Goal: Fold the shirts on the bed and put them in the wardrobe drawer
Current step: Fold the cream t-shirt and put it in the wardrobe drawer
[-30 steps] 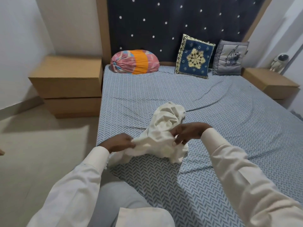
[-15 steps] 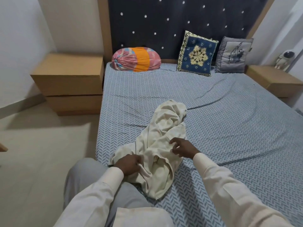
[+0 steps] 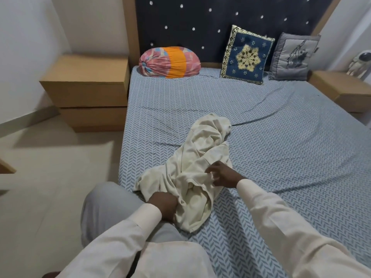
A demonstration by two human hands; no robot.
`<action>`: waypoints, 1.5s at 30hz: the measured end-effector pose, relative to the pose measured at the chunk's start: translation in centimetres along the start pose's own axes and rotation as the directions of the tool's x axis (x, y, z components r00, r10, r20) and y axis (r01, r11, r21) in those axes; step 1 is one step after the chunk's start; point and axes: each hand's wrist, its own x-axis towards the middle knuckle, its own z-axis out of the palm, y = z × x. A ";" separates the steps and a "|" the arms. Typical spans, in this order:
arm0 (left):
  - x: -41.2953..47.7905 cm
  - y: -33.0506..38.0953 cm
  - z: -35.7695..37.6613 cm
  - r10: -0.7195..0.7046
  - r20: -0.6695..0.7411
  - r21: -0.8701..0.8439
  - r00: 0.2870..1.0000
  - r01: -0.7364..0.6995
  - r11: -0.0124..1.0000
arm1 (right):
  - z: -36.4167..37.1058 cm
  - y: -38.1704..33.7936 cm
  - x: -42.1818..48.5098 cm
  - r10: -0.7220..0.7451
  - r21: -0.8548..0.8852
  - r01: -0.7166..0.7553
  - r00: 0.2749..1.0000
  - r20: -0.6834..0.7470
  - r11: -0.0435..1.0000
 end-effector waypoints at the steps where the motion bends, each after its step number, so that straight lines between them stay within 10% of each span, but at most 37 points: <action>1: 0.0 -0.1 -0.1 0.005 -0.038 0.013 0.999 -0.005 1.000 | 0.4 0.3 0.3 0.000 -0.021 -0.001 1.000 -0.023 1.000; 9: -2.6 -8.0 -2.0 -0.184 -0.378 -0.567 0.907 -0.070 0.821 | -4.9 -0.7 -1.5 0.279 0.613 -0.003 0.892 -0.355 0.790; 18: -3.7 -11.3 -3.9 -0.473 -0.330 -0.885 0.817 -0.094 0.456 | -7.5 -0.9 -0.8 0.254 0.496 -0.086 0.925 -0.283 0.864; 22: -4.2 -11.7 -3.4 -0.362 -0.318 -0.853 0.876 -0.098 0.513 | -7.8 -0.1 -1.5 0.222 0.305 -0.157 0.956 -0.192 0.939; 27: -3.9 -11.0 -4.5 -0.415 -0.422 -0.837 0.806 -0.171 0.519 | -7.8 -0.2 -1.6 0.234 0.459 -0.115 0.949 -0.211 0.881; 35: -3.7 -11.9 -7.1 -0.652 -0.248 -0.941 0.716 -0.339 -0.015 | -9.0 -3.1 -2.5 0.186 0.446 -0.193 0.981 0.060 0.874; 38: -3.7 -13.5 -8.9 -0.733 -0.093 -0.888 0.674 -0.389 -0.245 | -9.0 -7.3 -2.2 -0.058 0.703 -0.059 0.988 0.142 0.709; 41: -3.7 -14.1 -12.0 -0.674 0.053 -0.805 0.737 -0.368 -0.466 | -9.7 -11.8 -2.2 -0.173 0.949 -0.058 0.978 0.116 0.309; 45: -2.8 -12.8 -19.0 -0.632 -0.116 -0.693 0.767 -0.518 -0.502 | -10.8 -13.1 -2.2 -0.192 0.999 -0.049 0.980 0.052 0.021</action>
